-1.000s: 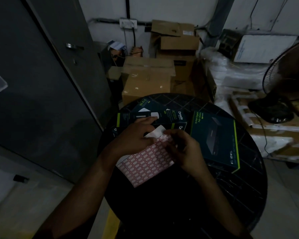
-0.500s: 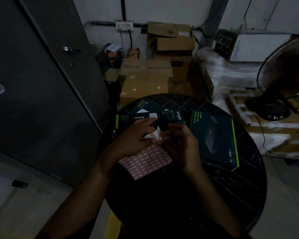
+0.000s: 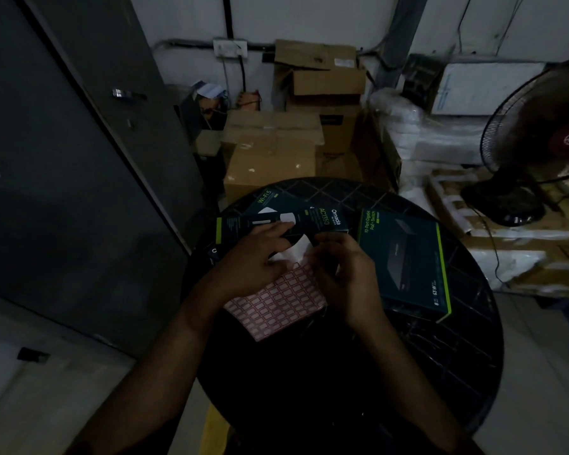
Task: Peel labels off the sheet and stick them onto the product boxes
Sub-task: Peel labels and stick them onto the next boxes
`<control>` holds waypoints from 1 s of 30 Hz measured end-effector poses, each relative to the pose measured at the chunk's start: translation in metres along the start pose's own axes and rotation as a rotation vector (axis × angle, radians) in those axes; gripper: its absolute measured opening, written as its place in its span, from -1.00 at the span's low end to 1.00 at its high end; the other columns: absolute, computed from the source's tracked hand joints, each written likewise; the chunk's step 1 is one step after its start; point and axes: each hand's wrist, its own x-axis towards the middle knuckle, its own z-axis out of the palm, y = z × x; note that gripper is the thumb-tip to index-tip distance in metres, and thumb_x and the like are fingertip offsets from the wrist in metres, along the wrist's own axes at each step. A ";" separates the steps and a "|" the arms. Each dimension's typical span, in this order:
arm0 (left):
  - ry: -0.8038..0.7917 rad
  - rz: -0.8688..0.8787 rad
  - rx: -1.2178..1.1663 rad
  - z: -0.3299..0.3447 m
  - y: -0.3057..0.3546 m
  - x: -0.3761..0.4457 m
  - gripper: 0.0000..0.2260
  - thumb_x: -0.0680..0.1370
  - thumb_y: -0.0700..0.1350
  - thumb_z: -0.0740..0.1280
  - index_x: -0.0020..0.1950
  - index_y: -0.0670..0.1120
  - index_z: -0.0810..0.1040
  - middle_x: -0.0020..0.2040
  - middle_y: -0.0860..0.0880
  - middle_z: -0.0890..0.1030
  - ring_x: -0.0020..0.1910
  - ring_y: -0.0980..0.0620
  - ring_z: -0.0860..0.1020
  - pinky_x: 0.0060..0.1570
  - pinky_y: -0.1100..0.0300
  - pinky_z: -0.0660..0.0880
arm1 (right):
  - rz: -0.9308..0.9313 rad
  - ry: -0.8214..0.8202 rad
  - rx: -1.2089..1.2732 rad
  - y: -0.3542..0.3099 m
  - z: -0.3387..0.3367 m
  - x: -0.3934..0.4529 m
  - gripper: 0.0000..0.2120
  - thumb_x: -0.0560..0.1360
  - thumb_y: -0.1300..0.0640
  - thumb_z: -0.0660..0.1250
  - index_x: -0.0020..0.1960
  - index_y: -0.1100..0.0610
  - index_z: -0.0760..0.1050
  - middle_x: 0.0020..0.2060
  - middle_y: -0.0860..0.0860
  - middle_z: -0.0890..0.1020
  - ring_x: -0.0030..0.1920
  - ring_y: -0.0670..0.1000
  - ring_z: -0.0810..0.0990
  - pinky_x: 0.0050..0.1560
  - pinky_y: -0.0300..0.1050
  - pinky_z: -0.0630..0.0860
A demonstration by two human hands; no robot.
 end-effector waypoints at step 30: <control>0.115 -0.051 0.032 0.014 -0.004 0.007 -0.35 0.48 -0.03 0.46 0.52 0.08 0.29 0.54 0.11 0.27 0.53 0.11 0.12 0.47 0.16 0.15 | 0.901 -0.480 -0.112 0.170 0.046 -0.103 -0.76 0.56 0.02 0.36 0.18 0.07 0.64 0.16 0.04 0.66 0.21 0.07 0.60 0.29 -0.13 0.46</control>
